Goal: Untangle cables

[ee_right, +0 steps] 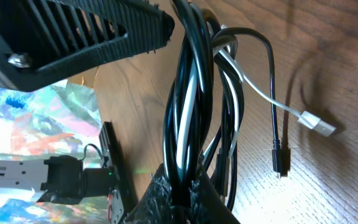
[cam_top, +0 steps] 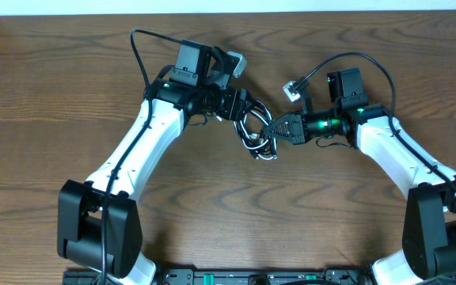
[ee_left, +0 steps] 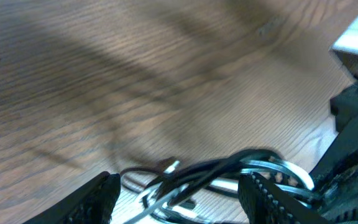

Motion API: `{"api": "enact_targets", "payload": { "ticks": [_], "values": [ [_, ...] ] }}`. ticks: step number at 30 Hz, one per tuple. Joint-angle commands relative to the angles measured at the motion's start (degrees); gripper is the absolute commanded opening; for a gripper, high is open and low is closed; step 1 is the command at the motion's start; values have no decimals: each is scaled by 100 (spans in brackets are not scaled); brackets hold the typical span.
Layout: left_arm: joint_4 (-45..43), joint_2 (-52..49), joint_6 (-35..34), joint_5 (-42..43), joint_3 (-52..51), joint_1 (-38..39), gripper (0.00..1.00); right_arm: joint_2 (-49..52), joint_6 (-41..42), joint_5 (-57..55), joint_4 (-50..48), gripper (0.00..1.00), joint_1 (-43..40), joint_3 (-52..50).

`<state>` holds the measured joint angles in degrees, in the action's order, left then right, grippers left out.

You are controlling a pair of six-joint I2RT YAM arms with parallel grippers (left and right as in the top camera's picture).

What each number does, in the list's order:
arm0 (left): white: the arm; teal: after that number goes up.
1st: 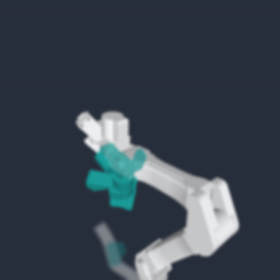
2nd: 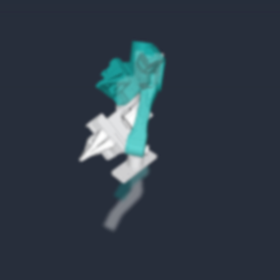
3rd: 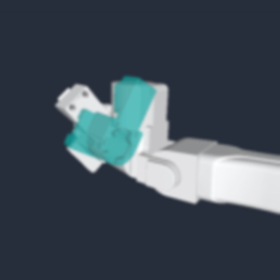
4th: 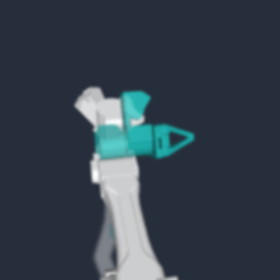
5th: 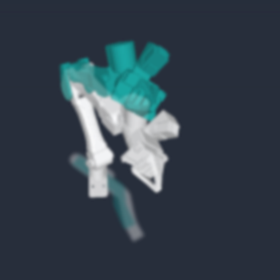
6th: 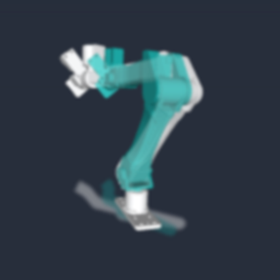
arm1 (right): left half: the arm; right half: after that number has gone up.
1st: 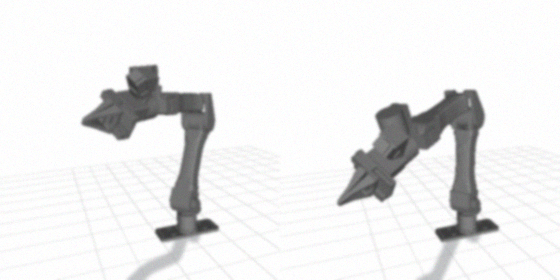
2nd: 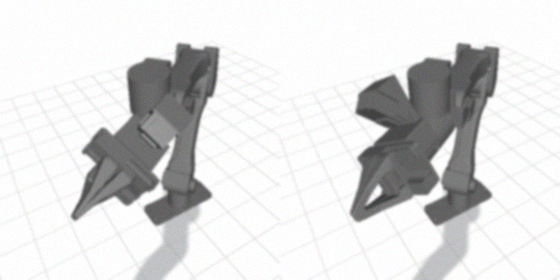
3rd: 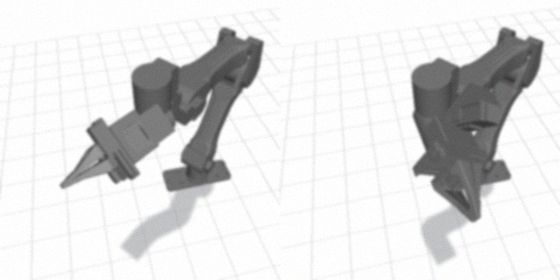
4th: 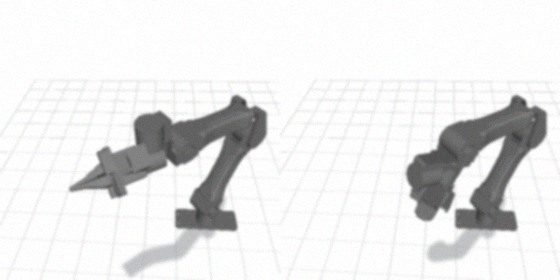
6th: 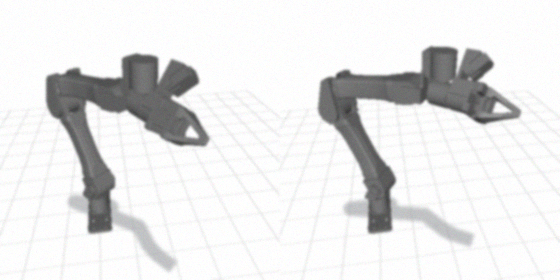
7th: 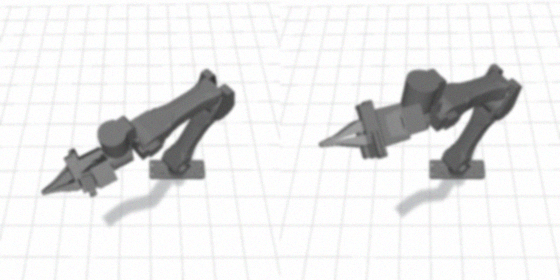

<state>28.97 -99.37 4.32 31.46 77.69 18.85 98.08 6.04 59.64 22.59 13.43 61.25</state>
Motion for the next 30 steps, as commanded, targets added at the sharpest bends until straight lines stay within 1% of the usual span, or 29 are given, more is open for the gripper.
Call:
{"api": "enact_targets", "payload": {
  "ticks": [1, 4, 6, 9, 15, 18, 23, 28, 29, 30],
  "values": [
    [146, -61, 647, -101, 15, -28, 66, 28, 120, 275, 15, 1, 28, 87],
    [210, -61, 857, 2, 15, -28, 66, 28, 122, 424, 20, 1, 28, 87],
    [208, -61, 968, 245, 15, -28, 66, 28, 122, 446, 44, 1, 28, 87],
    [208, -61, 1134, 297, 15, -28, 65, 28, 122, 446, 46, 1, 28, 87],
    [203, -63, 1137, 278, -7, -28, 62, 28, 122, 444, 46, 2, 28, 87],
    [144, -74, 1134, 203, -61, -28, 58, 28, 120, 444, 46, 3, 28, 87],
    [-2, -315, 1126, 197, -61, -22, 58, 28, 122, 444, 46, 3, 28, 87],
    [-337, -579, 918, 240, -61, 24, 58, 28, 120, 444, 46, 4, 28, 87],
    [-457, -625, 820, 238, -61, 26, 54, 28, 120, 444, 46, 4, 28, 87],
    [-629, -678, 732, 234, -61, 26, 40, 28, 120, 444, 46, 5, 28, 87]
  ]
}}
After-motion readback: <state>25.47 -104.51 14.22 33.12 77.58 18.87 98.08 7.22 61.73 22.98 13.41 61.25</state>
